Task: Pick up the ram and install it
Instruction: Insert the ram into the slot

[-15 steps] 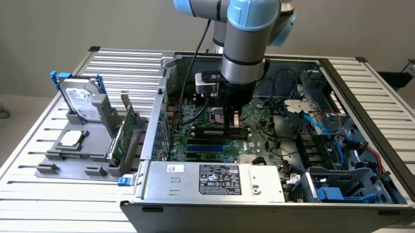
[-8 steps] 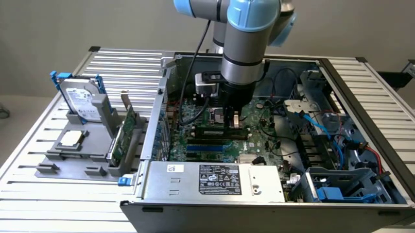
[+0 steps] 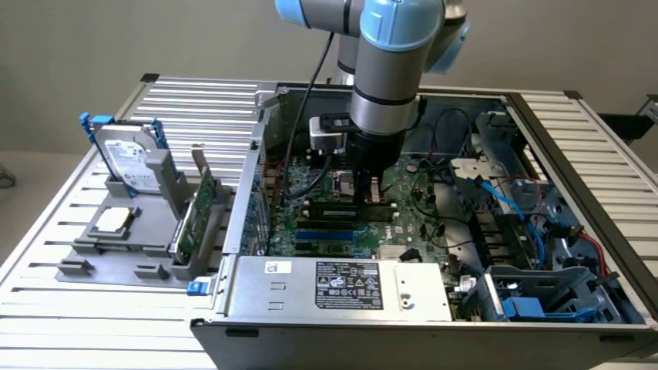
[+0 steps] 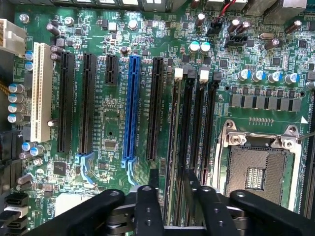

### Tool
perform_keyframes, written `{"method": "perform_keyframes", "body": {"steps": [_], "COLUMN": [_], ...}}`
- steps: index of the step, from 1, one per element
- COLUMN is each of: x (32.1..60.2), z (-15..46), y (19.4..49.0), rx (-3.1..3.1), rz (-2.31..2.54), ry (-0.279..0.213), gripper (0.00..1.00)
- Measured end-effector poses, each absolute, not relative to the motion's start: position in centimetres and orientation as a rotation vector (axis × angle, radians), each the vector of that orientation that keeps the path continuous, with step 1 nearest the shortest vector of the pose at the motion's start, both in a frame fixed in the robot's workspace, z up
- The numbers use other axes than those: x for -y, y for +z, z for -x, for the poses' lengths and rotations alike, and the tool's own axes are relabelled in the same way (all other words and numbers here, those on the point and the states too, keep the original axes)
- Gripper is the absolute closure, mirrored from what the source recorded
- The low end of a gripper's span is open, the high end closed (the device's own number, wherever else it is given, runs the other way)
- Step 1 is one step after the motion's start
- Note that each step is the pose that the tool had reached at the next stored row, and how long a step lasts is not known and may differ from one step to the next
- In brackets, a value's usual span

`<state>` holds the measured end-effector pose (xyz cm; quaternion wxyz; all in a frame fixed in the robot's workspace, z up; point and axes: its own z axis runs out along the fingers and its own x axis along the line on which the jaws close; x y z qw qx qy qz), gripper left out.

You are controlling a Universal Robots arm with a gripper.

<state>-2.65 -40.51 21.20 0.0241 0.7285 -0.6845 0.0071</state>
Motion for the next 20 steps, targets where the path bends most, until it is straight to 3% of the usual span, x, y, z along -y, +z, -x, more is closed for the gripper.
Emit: {"method": "perform_keyframes", "body": {"steps": [3, 4, 17, 20], "x": [40.5, 40.5, 40.6, 40.6], "z": [2.8, 2.8, 3.7, 3.7], "y": [21.4, 21.7, 24.7, 24.7], "rx": [2.118, 2.118, 2.122, 2.122], "rz": [-2.254, -2.254, -2.247, -2.247], "ry": [0.02, 0.019, 0.006, 0.005], "gripper": [0.55, 0.49, 0.49, 0.64]}}
